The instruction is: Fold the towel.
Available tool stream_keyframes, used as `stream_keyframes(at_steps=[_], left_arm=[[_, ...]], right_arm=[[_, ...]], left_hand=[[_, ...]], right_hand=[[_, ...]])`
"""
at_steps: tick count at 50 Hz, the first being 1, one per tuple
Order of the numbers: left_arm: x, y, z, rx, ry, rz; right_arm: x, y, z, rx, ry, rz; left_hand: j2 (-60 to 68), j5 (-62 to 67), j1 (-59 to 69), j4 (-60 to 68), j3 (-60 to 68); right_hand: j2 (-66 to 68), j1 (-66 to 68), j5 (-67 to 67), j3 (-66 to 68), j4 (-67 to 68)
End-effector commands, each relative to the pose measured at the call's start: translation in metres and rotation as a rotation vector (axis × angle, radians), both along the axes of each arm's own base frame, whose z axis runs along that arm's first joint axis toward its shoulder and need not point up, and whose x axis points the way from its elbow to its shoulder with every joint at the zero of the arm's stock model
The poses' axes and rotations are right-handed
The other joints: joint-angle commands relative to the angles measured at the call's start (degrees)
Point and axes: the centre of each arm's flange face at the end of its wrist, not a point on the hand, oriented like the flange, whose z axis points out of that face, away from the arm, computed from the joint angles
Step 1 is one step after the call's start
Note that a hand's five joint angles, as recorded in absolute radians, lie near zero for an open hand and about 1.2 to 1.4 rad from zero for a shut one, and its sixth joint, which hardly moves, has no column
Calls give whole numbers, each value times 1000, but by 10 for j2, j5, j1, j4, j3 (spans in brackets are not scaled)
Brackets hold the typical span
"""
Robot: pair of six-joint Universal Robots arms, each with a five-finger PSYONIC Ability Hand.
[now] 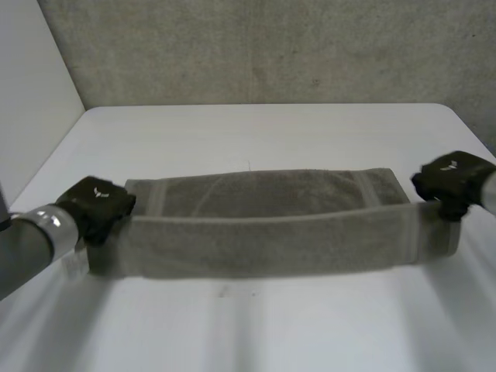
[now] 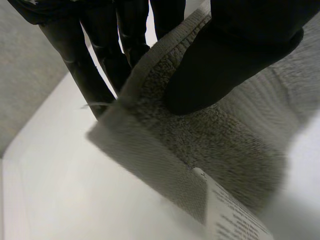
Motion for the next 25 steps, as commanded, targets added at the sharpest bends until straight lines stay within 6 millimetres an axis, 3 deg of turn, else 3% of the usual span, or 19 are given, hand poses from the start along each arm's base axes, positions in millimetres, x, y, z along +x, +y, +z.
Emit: stream_keyframes(at_steps=[1,2,4,7,12,20,24,25], left_arm=[[-16,-61,-20,-130,22,-6],[-17,-61,-20,-130,22,-6],[-22,-81,-29,-180,23,8],[-28,-95,-40,-218,24,16],[-35,-115,-48,-288,33,22],[-39,-136,-59,-331,43,21],[-43,-137,-67,-323,43,10],[-46,-136,-72,-326,42,1]], right_arm=[[36,-56,-31,-166,-26,-39],[36,-56,-31,-166,-26,-40],[46,-77,-38,-264,-75,-62],[49,-96,-46,-336,-105,-91],[54,-114,-59,-402,-108,-122],[65,-132,-87,-418,-106,-117],[68,-135,-93,-423,-107,-110],[69,-137,-96,-426,-108,-109]], left_hand=[[102,106,114,103,103],[102,106,114,103,103],[102,106,114,103,103],[102,106,114,103,103],[102,106,114,103,103],[102,106,114,103,103],[102,106,114,103,103],[-96,-92,-84,-95,-95]], right_hand=[[129,196,177,120,114],[129,196,177,120,114],[129,196,177,120,114],[129,196,177,120,114],[129,196,177,120,114],[129,196,177,120,114],[129,196,177,120,114],[109,177,158,100,95]])
